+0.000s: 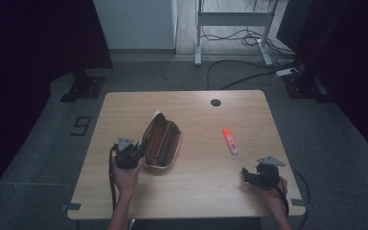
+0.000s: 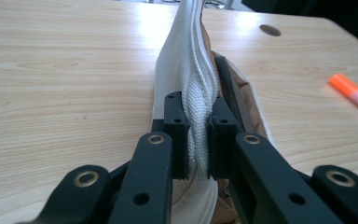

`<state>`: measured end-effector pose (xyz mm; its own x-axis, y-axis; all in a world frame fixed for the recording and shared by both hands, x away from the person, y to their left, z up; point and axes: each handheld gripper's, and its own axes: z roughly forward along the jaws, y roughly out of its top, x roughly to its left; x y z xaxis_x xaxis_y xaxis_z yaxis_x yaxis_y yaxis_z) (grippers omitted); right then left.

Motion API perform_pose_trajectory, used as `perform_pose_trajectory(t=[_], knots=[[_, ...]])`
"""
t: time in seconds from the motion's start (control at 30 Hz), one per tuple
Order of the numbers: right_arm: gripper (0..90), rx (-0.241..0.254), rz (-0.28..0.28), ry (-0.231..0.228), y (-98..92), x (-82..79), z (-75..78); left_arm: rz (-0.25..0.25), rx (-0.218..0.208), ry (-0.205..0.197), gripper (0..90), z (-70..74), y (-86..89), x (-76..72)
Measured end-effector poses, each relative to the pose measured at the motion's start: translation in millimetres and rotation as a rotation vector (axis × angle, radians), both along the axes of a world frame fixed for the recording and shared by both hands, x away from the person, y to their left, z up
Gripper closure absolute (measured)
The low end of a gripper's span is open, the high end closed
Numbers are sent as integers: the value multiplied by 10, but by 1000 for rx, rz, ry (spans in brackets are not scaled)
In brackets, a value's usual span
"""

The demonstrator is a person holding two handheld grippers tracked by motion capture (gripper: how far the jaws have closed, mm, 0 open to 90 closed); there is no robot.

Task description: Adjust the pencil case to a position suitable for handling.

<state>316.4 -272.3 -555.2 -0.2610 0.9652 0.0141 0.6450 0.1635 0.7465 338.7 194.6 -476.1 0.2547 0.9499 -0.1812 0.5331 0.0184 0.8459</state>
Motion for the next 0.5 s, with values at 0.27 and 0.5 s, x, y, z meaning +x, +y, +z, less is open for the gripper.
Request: perform_pose_trajectory(t=[0.27, 0.5], knots=[[178, 0, -1, 0, -1, 0, 0, -44, -69, -6, 818, 52, -7, -36], [180, 1, -3, 0, -1, -1, 1, -80, -92, -14, 818, 108, -67, -52]])
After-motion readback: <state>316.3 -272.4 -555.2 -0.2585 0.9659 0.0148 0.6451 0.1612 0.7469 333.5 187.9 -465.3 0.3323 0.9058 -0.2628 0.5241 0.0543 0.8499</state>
